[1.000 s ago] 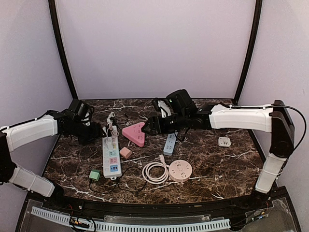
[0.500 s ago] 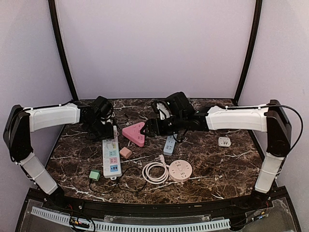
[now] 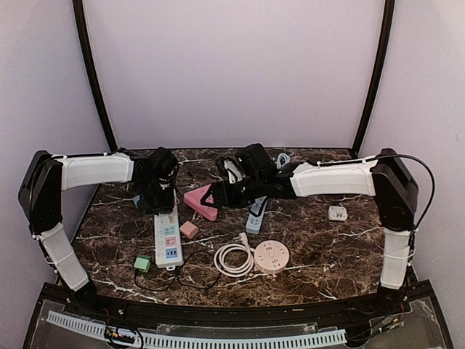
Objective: Pull the plug off the socket
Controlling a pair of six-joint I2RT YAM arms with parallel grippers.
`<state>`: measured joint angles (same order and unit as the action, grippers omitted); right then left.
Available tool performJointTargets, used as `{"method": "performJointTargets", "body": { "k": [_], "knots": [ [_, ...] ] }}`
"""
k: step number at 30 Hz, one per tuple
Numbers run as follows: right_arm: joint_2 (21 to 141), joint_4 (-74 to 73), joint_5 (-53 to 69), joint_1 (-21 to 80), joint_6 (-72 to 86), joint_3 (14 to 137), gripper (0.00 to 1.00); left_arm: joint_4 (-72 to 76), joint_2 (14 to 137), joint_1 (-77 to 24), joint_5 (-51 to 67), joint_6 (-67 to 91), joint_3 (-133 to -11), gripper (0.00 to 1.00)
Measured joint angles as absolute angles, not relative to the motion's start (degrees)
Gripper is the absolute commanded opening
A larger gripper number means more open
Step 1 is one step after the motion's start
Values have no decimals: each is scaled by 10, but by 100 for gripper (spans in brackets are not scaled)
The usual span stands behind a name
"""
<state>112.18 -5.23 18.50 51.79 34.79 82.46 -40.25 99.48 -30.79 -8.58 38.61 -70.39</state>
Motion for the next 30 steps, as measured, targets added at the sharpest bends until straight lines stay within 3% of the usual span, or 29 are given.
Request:
{"method": "performJointTargets", "body": {
  "k": [5,11,15,23,30],
  "knots": [
    [1184,-38,221,518,373,867,59,-406,1000,-312,-81,384,-705,19],
    [1255,-27,262,522,415,927,28,-415,1004,-313,-80,385,-712,4],
    [1298,-11,295,530,453,965,16,-417,1005,-314,-79,388,-714,3],
    [1376,-1,340,562,514,1046,0,-431,1007,-325,-79,403,-719,0],
    [1412,-3,356,573,565,1077,0,-436,1007,-332,-79,416,-721,0]
  ]
}}
